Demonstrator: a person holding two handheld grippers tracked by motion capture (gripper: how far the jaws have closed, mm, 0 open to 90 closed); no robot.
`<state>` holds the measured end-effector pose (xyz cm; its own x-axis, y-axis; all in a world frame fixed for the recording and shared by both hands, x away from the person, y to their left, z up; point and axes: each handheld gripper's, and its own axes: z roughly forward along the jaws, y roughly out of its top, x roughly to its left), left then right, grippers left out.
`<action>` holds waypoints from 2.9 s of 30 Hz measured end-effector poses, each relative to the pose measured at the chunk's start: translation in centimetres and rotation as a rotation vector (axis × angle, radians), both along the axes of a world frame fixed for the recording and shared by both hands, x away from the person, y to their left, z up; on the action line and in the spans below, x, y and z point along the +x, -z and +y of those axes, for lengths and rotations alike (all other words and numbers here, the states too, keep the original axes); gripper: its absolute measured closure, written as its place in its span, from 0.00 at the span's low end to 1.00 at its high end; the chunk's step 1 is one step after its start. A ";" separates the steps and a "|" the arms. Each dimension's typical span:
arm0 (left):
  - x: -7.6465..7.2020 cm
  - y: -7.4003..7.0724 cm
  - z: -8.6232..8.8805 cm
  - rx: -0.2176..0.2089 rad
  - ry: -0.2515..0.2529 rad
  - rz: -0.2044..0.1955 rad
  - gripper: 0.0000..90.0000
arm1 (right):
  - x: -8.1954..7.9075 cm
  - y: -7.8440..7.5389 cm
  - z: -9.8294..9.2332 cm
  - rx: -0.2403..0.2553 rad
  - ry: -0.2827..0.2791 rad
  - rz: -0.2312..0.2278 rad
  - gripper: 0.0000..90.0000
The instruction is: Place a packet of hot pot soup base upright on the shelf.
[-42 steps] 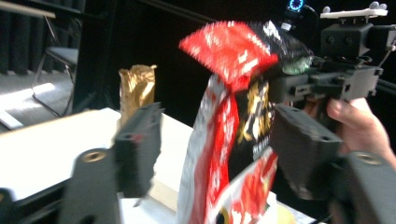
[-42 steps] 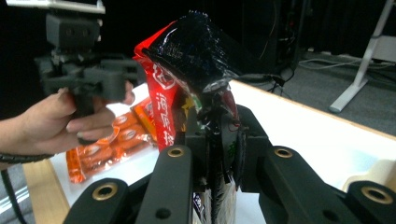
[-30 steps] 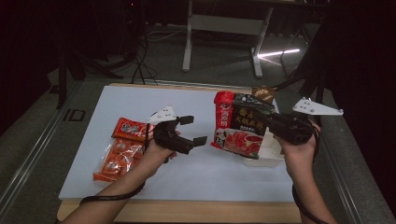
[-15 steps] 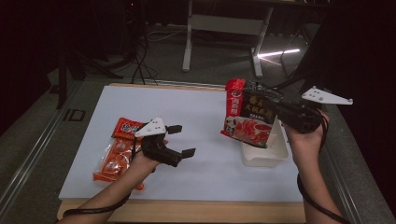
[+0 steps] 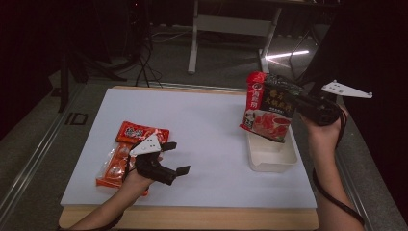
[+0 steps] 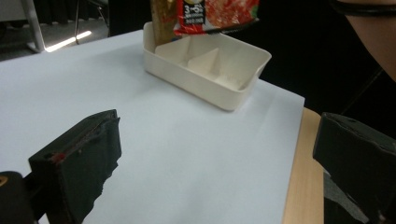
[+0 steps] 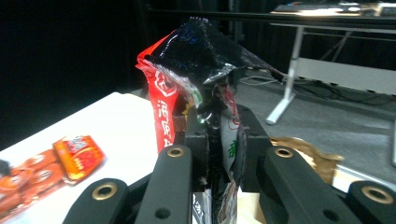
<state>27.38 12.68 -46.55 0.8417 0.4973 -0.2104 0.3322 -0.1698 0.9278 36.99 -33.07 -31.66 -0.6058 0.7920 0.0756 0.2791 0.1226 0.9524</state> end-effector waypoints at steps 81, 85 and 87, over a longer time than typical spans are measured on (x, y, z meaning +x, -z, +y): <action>-2.4 3.5 2.5 0.014 -0.032 0.012 0.02 | 2.6 8.3 -4.6 0.038 0.083 0.045 0.38; -2.3 3.5 2.7 -0.007 -0.025 0.025 0.03 | 0.9 6.8 -4.7 0.045 0.117 -0.009 0.25; -2.3 3.4 2.6 -0.008 -0.012 0.033 0.03 | 0.1 6.2 -4.6 0.056 0.114 -0.022 0.22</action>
<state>25.08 15.32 -49.99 0.8283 0.5054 -0.2419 0.3648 -0.1587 0.9174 37.12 -37.69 -37.87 -0.5140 0.8508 0.1087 0.2668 0.0381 0.9630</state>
